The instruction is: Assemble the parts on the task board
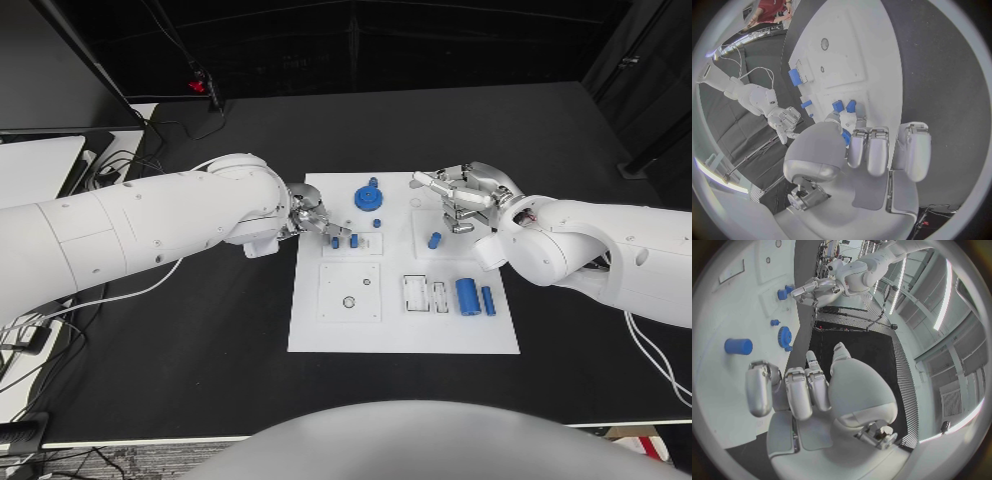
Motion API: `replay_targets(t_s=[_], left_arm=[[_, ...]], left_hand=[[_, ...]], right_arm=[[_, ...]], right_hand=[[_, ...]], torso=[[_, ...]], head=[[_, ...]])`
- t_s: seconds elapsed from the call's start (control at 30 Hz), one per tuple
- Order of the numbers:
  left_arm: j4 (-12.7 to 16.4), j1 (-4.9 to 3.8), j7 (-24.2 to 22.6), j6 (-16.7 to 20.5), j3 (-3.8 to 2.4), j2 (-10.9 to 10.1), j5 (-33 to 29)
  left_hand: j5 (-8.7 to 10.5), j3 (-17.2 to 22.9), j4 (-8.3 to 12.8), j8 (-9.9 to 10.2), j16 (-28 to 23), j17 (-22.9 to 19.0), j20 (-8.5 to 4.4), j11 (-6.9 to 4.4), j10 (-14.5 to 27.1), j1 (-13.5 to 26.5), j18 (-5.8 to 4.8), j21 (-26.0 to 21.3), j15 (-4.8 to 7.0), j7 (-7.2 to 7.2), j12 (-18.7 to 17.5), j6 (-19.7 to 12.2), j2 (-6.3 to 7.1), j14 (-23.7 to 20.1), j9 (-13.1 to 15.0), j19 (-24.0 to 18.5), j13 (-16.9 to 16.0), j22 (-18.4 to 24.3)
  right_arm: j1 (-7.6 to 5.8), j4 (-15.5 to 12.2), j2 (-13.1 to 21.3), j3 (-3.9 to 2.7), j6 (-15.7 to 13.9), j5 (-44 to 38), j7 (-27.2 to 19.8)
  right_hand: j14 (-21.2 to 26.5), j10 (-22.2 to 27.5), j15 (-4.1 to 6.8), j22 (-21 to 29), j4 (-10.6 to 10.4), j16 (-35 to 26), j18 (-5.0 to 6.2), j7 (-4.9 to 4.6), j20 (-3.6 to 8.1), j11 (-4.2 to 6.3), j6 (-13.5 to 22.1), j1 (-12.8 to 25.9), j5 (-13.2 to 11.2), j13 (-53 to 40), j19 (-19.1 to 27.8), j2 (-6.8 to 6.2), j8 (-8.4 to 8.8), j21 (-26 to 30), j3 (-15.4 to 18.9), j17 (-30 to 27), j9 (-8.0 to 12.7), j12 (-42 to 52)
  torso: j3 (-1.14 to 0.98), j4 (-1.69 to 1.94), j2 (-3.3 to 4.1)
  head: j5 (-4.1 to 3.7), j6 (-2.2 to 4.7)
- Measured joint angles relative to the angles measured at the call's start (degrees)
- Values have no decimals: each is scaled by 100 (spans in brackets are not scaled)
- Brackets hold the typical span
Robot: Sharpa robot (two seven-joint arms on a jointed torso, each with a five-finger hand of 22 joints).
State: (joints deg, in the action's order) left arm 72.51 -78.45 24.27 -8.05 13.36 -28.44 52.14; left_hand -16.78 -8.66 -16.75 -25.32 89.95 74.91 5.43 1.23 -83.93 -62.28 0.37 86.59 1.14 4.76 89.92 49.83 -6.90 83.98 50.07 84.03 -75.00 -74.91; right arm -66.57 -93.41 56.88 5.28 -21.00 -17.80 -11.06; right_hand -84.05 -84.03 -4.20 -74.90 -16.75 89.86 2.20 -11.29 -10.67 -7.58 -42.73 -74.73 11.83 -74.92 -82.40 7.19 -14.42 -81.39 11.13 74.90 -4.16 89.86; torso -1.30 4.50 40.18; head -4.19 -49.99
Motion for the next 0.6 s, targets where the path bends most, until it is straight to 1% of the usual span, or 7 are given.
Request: replay_targets(t_s=[0.13,0.23,0.33,0.4,0.47,0.53,0.6], left_arm=[[142,-47,-162,389,32,-229,23],[250,-166,-475,864,28,-378,2],[328,-238,-981,1416,16,-467,-140],[350,-248,-1338,1738,16,-495,-307],[361,-249,-1763,2083,20,-510,-541],[365,-239,-2127,2361,21,-513,-746],[355,-198,-2542,2649,19,-507,-962]], left_hand=[[41,-71,1,-123,0,0,27,0,0,23,93,-154,0,16,0,-62,-24,0,29,-27,0,0],[41,-123,5,-260,0,0,69,0,0,-78,93,-269,0,7,0,-137,5,0,52,-99,0,0],[-1,-123,4,-335,0,0,89,86,-3,-467,326,-910,-82,67,-16,-449,0,0,-24,-835,0,0],[-38,-123,4,-335,0,0,120,149,243,-671,326,-1173,-126,133,-323,-646,-14,0,-123,-1119,-1,0],[-55,-123,4,-280,-11,0,167,235,1843,-829,452,-1458,-199,224,-1277,-925,-32,8,-283,-1421,109,1],[-80,-179,11,-204,-241,0,238,344,3748,-966,540,-1909,-304,330,-2679,-1214,-38,-34,-480,-1870,1067,-2],[-144,-203,5,-191,-404,0,317,428,4289,-1150,547,-2189,-375,414,-3485,-1376,-36,-217,-661,-2087,1761,-4]], right_arm=[[0,6,0,0,0,0,0],[0,9,-2,0,0,0,0],[0,11,-4,0,-2,0,-13],[0,10,-4,0,-4,0,-31],[0,4,0,0,-8,-1,-61],[0,2,1,0,-12,-5,-88],[0,0,4,0,-17,-9,-118]], right_hand=[[0,0,0,0,0,0,0,0,0,0,0,0,0,0,0,0,0,0,0,0,0,0],[0,0,0,0,0,0,0,0,0,0,0,0,0,0,0,0,0,0,0,0,0,0],[0,0,0,0,16,0,0,0,0,0,0,0,0,0,0,0,0,0,16,0,0,0],[0,0,0,0,16,0,0,0,0,0,0,0,0,0,0,0,0,0,16,0,0,0],[0,0,0,0,16,0,0,0,0,0,0,0,0,0,0,0,0,0,16,0,0,0],[0,0,0,0,16,0,0,0,0,0,0,0,0,0,0,0,0,0,16,0,0,0],[0,0,0,0,16,0,0,0,0,0,0,0,0,0,0,0,0,0,16,0,0,0]], torso=[[-3,1,-3],[-5,5,-4],[-7,7,-5],[-7,7,-5],[-6,7,-5],[-5,6,-4],[-3,4,-1]], head=[[-9,0],[-10,0],[5,0],[13,8],[21,23],[34,35],[37,46]])
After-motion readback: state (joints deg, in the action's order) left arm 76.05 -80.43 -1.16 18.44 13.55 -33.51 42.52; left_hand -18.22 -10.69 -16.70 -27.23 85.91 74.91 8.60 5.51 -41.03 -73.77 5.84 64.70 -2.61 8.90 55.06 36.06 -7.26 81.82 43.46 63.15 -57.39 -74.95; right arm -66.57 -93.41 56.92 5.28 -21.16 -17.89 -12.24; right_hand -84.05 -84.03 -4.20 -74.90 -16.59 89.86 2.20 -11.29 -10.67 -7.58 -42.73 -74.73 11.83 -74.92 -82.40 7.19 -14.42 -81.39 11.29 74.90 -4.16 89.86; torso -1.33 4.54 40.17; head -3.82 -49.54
